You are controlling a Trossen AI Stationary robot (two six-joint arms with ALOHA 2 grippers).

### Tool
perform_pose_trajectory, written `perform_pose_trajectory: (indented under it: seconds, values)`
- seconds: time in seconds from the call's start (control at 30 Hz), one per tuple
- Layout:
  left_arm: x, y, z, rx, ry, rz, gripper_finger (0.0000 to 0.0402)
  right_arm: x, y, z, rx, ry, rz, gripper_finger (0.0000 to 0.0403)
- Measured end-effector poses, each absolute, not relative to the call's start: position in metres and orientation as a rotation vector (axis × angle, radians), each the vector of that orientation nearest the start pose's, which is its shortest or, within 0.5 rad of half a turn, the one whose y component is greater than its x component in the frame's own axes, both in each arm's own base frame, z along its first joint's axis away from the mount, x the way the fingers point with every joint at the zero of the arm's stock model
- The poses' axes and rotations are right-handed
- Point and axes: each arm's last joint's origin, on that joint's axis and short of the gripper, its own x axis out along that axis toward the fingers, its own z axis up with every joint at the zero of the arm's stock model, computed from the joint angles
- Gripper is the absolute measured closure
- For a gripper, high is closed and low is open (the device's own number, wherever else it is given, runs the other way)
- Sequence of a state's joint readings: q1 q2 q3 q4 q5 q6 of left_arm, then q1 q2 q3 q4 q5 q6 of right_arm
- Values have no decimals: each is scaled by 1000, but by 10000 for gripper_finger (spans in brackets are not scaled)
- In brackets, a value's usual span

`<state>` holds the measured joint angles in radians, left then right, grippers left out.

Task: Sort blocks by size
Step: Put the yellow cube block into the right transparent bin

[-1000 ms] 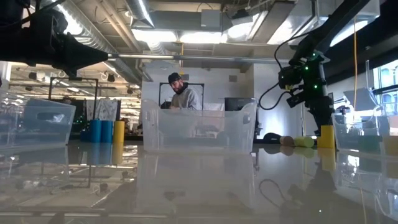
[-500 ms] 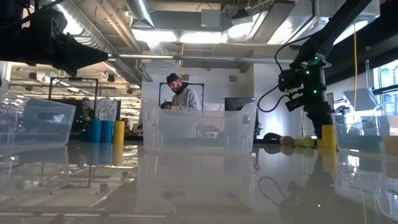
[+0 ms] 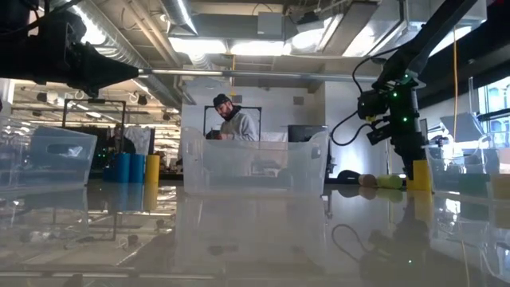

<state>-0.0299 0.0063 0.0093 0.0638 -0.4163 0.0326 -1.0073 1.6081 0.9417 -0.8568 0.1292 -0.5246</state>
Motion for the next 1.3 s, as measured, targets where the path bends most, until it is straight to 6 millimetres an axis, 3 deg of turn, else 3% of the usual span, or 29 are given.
perform_pose_trajectory:
  seconds: [0.3, 0.57, 0.8, 1.03, 1.3]
  values:
    - [95, 9, 172, 16, -59, 387, 396, 138, -225, 166, 282, 1593, -481, 209]
    - [95, 9, 172, 11, -60, 386, 396, 146, -217, 161, 307, 1525, -364, 218]
    - [95, 9, 172, 17, -59, 387, 396, 148, -215, 157, 273, 1544, -387, 219]
    - [95, 9, 172, 12, -60, 387, 396, 150, -212, 152, 251, 1612, -359, 219]
    - [95, 9, 172, 18, -58, 387, 396, 155, -201, 140, 144, 1799, -193, 221]
